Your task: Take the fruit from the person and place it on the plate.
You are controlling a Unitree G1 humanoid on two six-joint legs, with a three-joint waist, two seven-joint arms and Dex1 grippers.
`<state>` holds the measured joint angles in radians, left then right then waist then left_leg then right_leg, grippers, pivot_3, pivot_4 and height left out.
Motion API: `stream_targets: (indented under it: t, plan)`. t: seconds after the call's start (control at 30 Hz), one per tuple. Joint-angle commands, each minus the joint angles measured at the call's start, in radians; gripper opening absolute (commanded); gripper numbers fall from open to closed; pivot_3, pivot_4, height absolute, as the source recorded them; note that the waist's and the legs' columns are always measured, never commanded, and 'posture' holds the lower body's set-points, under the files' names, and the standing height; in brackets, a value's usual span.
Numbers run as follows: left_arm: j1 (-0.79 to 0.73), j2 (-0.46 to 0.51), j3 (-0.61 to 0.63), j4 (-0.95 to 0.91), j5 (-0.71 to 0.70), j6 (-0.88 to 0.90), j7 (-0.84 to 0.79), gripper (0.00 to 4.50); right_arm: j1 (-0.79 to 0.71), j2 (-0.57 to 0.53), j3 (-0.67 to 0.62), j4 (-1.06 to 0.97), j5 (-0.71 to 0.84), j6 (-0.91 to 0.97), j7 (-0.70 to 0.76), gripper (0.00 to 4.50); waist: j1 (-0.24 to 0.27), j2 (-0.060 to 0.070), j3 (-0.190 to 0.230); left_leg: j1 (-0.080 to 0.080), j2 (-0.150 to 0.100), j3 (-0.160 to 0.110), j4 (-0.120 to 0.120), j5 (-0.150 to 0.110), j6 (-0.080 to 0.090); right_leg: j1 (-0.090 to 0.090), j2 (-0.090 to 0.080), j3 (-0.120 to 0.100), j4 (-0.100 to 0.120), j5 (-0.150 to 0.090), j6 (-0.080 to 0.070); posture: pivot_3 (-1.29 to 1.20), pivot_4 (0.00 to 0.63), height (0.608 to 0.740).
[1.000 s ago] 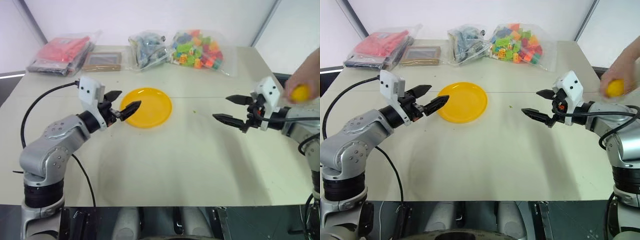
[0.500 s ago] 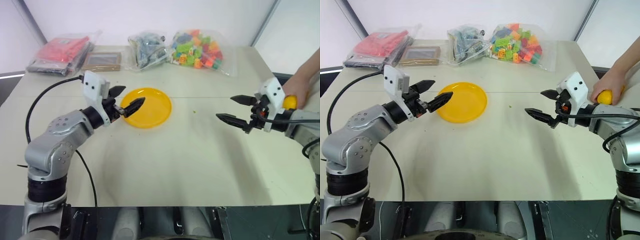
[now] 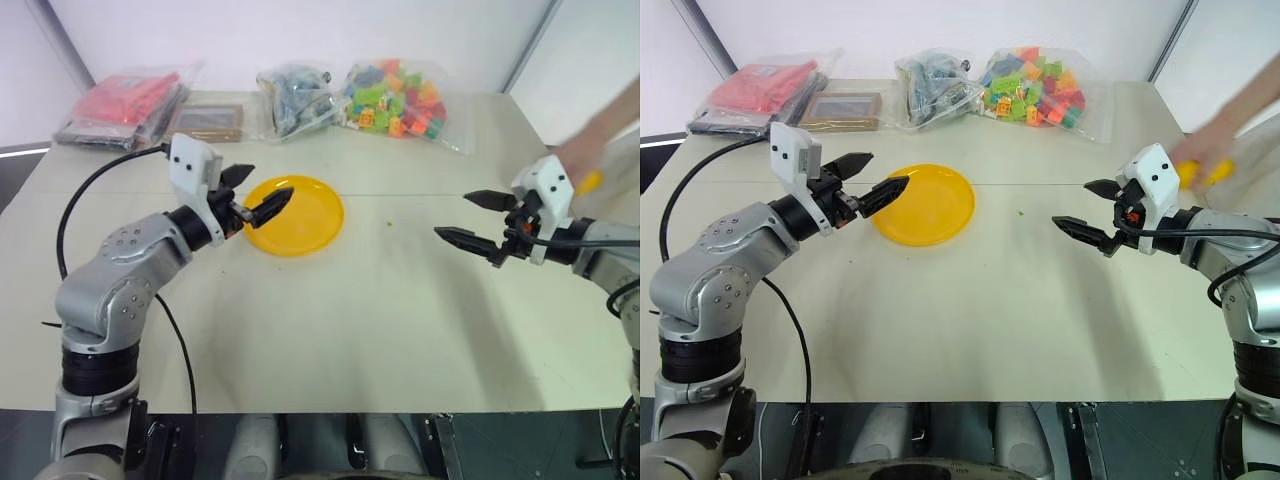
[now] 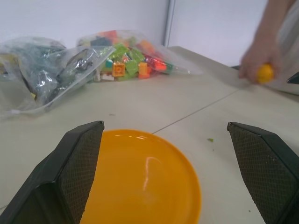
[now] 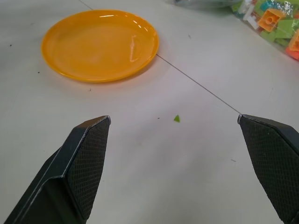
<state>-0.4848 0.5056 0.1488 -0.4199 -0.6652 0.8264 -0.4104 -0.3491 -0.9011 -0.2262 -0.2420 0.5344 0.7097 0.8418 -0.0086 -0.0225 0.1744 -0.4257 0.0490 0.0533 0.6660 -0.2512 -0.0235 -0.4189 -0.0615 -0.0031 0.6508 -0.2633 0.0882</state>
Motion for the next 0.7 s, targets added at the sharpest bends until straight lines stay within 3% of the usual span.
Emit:
stream_targets:
  t: [0.03,0.4,0.7]
  plan:
    - [-0.007,0.003,0.012,-0.020,-0.003,-0.010,0.000,4.43,-0.021,-0.011,-0.032,-0.014,0.005,-0.019,0.003,4.50,0.000,0.000,0.000,0.000,0.000,0.000,0.000,0.000,0.000,0.000,0.000,0.000,0.000,0.000,0.000,0.00,0.150,0.731]
    - [-0.010,0.008,0.010,-0.025,0.000,-0.011,-0.003,4.43,-0.036,0.005,-0.021,-0.011,0.004,-0.029,-0.001,4.50,0.000,0.000,0.000,0.000,0.000,0.000,0.000,0.000,0.000,0.000,0.000,0.000,0.000,0.000,0.000,0.00,0.150,0.731]
    - [-0.029,0.011,-0.004,-0.010,0.041,-0.060,-0.012,4.43,-0.337,0.205,-0.026,0.044,0.077,0.094,-0.232,4.50,-0.003,0.000,0.000,0.000,0.000,0.000,0.000,0.000,0.000,-0.001,0.001,0.000,0.000,0.000,0.000,0.00,0.150,0.731]
